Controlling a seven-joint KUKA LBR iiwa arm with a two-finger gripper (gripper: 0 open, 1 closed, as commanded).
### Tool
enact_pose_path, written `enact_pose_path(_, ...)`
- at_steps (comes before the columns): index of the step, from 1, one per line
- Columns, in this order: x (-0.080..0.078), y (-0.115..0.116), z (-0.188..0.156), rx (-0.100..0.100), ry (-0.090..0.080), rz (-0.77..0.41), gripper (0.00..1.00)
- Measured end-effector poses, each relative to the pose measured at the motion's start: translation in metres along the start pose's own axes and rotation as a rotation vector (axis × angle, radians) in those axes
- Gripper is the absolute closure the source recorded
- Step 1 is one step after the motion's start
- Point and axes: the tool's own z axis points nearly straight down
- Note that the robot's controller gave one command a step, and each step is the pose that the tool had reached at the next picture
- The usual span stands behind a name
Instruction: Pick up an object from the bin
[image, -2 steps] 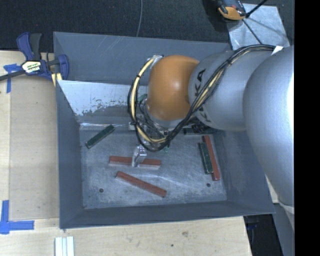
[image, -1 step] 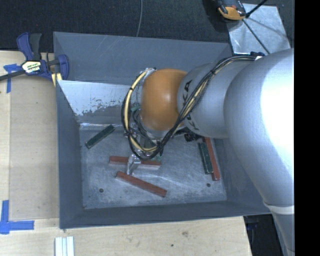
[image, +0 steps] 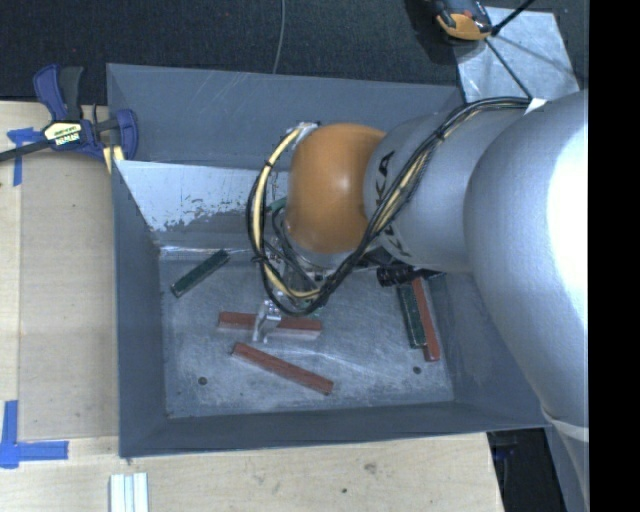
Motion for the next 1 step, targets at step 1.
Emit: enact_pose_path(1, -0.0095, -0.0018, 0.0365, 0.001, 0.002, -0.124, 0.00)
